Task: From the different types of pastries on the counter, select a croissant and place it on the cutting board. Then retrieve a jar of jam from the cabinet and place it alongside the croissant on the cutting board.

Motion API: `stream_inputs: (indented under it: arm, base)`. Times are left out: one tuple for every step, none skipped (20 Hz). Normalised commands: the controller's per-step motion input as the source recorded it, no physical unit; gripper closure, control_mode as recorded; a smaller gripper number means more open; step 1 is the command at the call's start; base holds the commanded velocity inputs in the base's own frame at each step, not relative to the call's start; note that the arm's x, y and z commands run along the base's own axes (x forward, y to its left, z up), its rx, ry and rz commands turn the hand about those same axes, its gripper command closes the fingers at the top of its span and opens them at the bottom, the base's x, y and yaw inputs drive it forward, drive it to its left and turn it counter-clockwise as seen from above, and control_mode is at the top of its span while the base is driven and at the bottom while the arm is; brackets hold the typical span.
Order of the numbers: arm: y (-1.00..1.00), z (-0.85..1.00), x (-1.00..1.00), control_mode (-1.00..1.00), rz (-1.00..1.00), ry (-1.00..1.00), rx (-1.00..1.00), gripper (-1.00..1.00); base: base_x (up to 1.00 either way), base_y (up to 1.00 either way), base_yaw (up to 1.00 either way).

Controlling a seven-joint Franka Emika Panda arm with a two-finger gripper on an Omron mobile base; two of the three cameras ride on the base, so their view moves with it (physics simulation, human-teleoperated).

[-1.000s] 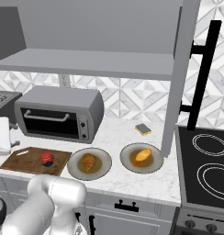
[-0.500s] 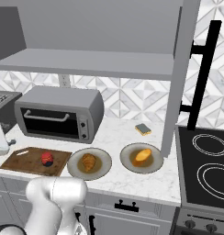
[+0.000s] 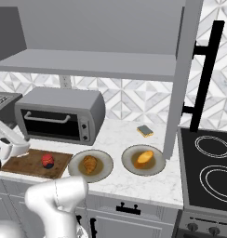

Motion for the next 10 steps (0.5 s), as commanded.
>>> stream_inputs:
  arm:
    - [-0.84,0.56,-0.73,-1.00,0.10,0.18,0.08,-1.00]
    - [-0.90,0.48,-0.78,-1.00,0.07,0.21,0.10,-1.00]
    - [-1.00,0.37,-0.80,-1.00,0.06,0.25,0.09,-1.00]
    - [-1.00,0.29,-0.84,-1.00,0.05,0.28,0.09,-1.00]
    - [-1.00,0.25,-0.86,-1.00,0.05,0.32,0.09,-1.00]
    - [-1.00,0.24,-0.84,-1.00,0.05,0.32,0.09,-1.00]
    - [-1.00,0.25,-0.84,-1.00,0.05,0.31,0.09,-1.00]
    - [-1.00,0.27,-0.78,-1.00,0.06,0.33,0.09,-1.00]
    - [-1.00,0.30,-0.70,-1.00,0.07,0.35,0.09,-1.00]
    - [-1.00,0.24,-0.63,-1.00,0.07,0.39,0.10,-1.00]
  base:
    - [0.00,0.00,0.00]
    - [0.00,0.00,0.00]
    - [0.00,0.00,0.00]
    - [0.00,0.00,0.00]
    - [0.00,0.00,0.00]
    - [0.00,0.00,0.00]
    - [0.00,0.00,0.00]
    - [0.00,0.00,0.00]
    - [0.00,0.00,0.00]
    - [0.00,0.00,0.00]
